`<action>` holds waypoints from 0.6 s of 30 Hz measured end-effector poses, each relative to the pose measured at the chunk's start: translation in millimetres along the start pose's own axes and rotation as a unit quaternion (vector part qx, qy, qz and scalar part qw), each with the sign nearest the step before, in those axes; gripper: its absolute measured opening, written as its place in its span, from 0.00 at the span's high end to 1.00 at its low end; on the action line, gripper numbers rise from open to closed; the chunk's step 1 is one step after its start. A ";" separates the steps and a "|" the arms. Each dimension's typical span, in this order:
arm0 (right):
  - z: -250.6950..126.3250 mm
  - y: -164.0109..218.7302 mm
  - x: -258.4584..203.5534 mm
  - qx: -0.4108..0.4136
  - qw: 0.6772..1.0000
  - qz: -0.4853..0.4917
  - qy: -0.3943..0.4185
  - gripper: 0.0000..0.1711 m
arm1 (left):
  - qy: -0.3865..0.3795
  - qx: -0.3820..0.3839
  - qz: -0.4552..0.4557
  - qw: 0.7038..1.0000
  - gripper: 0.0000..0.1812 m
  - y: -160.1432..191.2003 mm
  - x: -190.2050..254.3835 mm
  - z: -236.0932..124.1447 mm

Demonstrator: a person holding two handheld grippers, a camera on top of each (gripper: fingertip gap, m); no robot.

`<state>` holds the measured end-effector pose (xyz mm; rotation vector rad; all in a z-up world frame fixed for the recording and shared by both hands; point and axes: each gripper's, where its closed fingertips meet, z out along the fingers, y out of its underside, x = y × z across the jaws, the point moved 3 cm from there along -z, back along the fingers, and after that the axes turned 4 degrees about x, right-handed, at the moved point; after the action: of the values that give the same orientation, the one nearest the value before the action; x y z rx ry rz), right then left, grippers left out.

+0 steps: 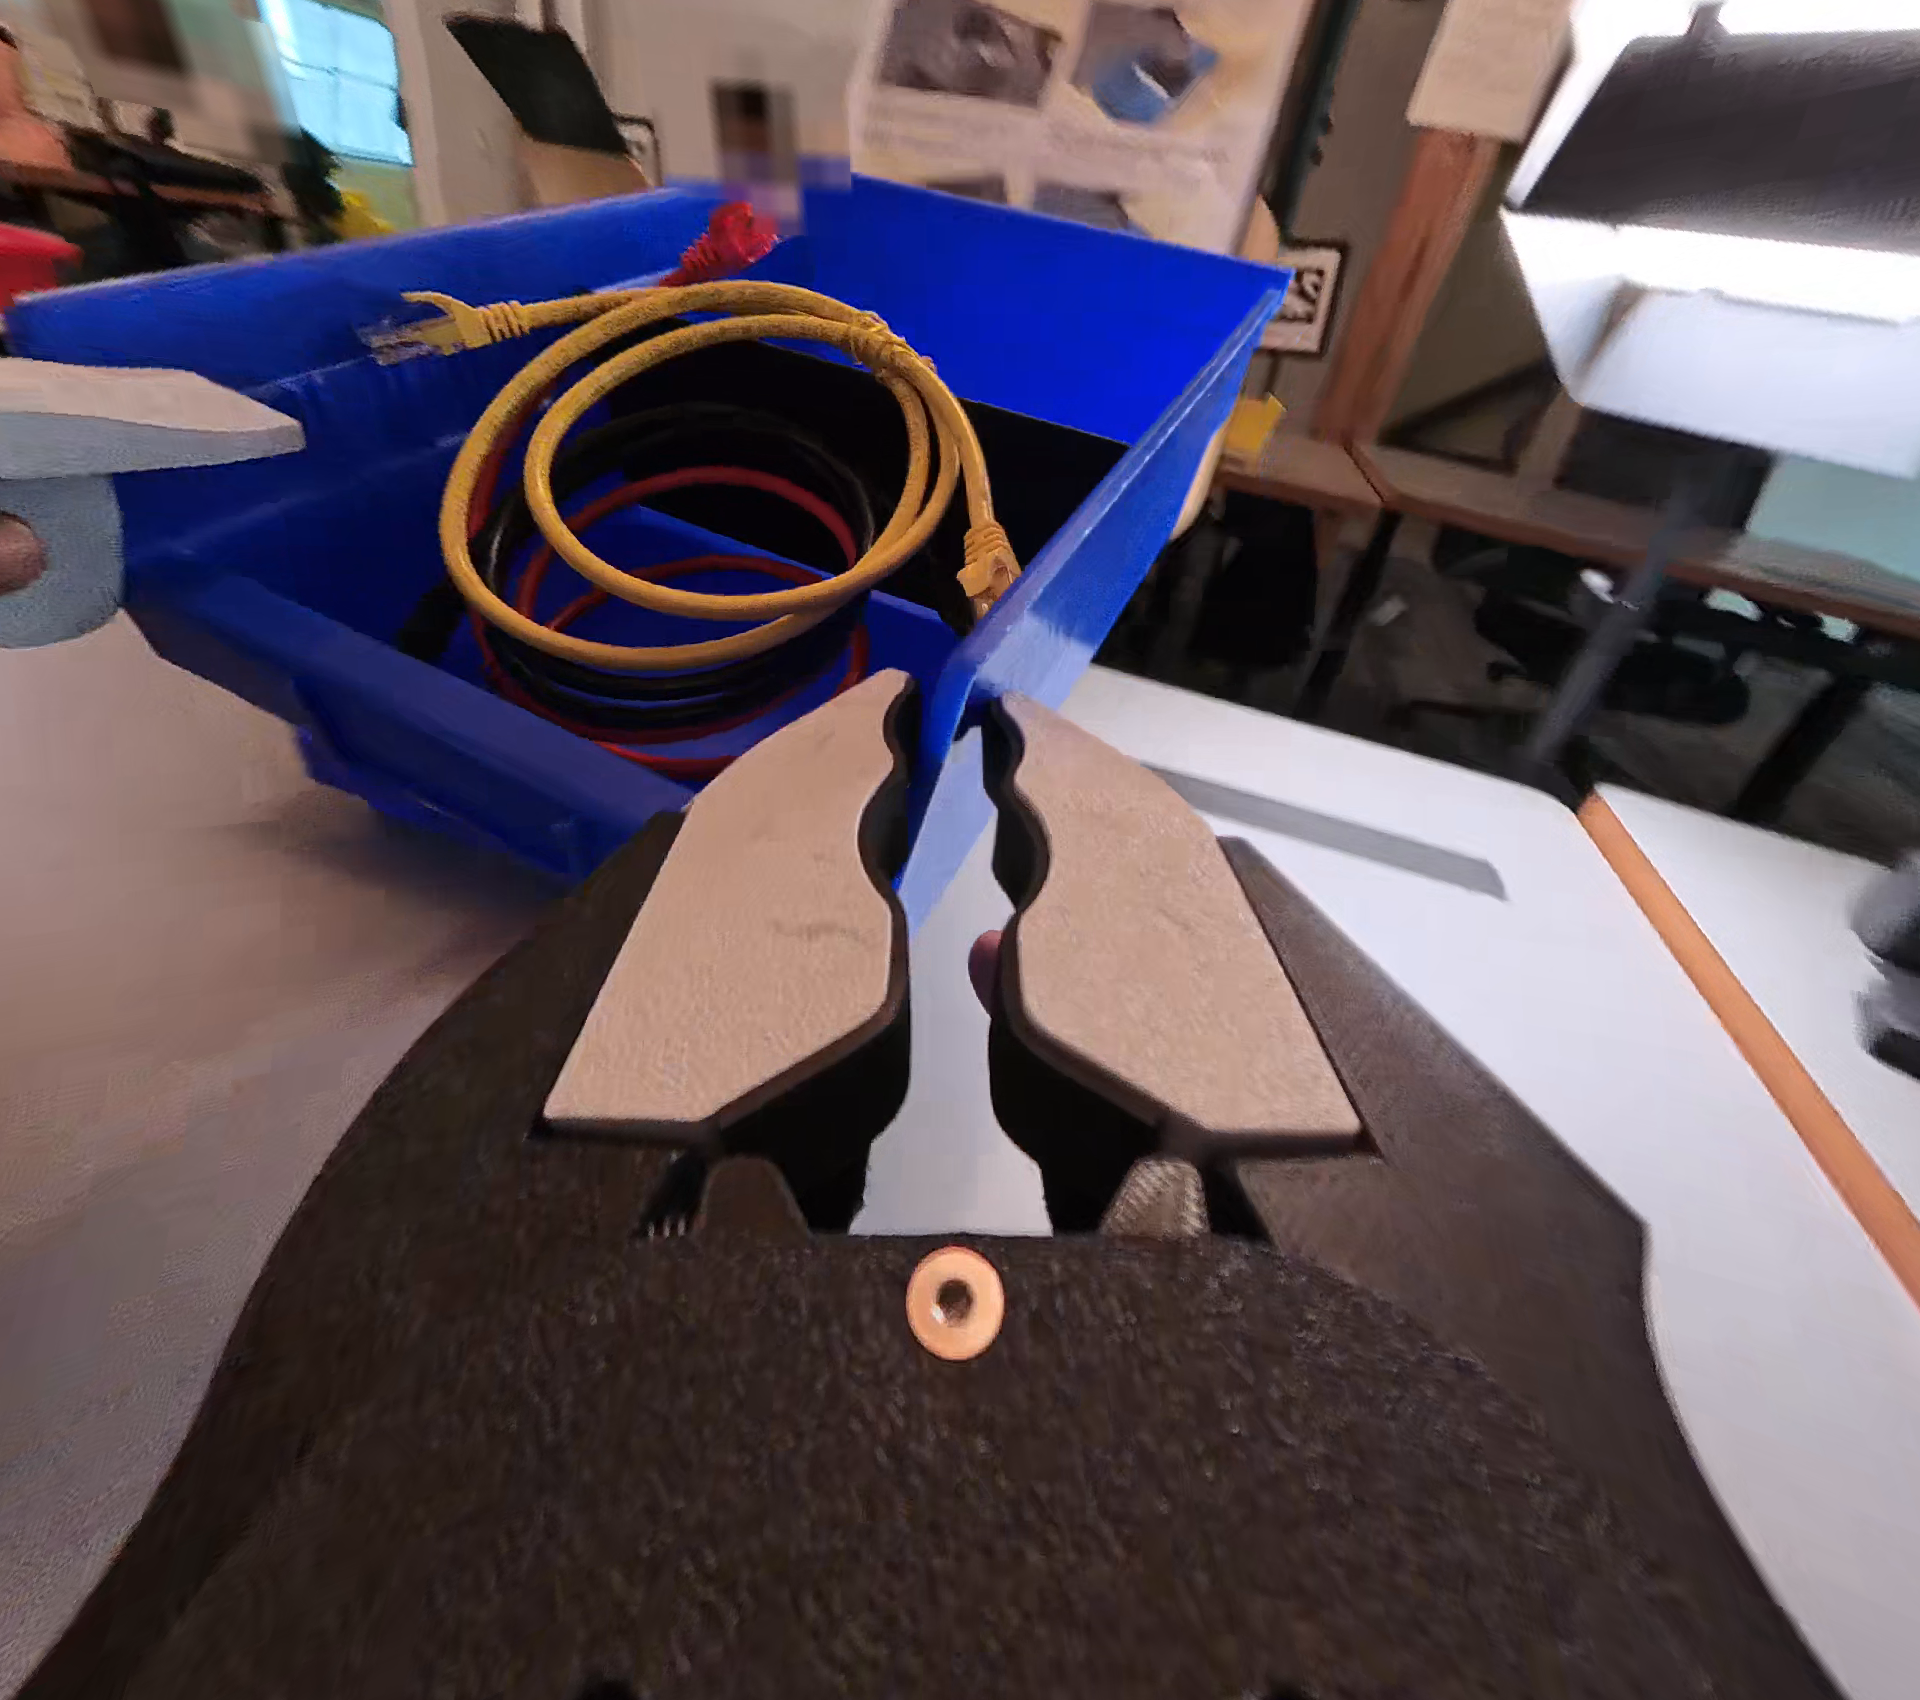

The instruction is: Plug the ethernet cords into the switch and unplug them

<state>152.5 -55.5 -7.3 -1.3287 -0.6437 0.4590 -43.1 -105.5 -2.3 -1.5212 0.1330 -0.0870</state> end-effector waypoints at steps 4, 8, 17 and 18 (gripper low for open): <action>39.1 -39.8 -75.6 0.049 0.995 0.035 -0.075 0.93 | -0.084 0.035 -0.002 0.996 0.94 -33.6 -71.0 -59.6; 85.5 -43.0 -161.0 0.046 0.987 0.046 -0.150 0.93 | -0.177 0.030 0.005 0.984 0.95 -35.8 -141.4 -123.0; 155.6 22.1 -294.4 -0.036 0.966 0.069 -0.245 0.93 | -0.288 -0.039 -0.026 0.957 0.96 28.7 -251.8 -193.2; 159.9 33.1 -298.9 -0.046 0.966 0.065 -0.247 0.93 | -0.289 -0.049 -0.032 0.956 0.96 39.8 -257.2 -192.6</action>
<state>-174.8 -124.1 -72.1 -1.3577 -1.0002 0.8925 -325.8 -258.2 -42.1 -1.5914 -0.3850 0.3190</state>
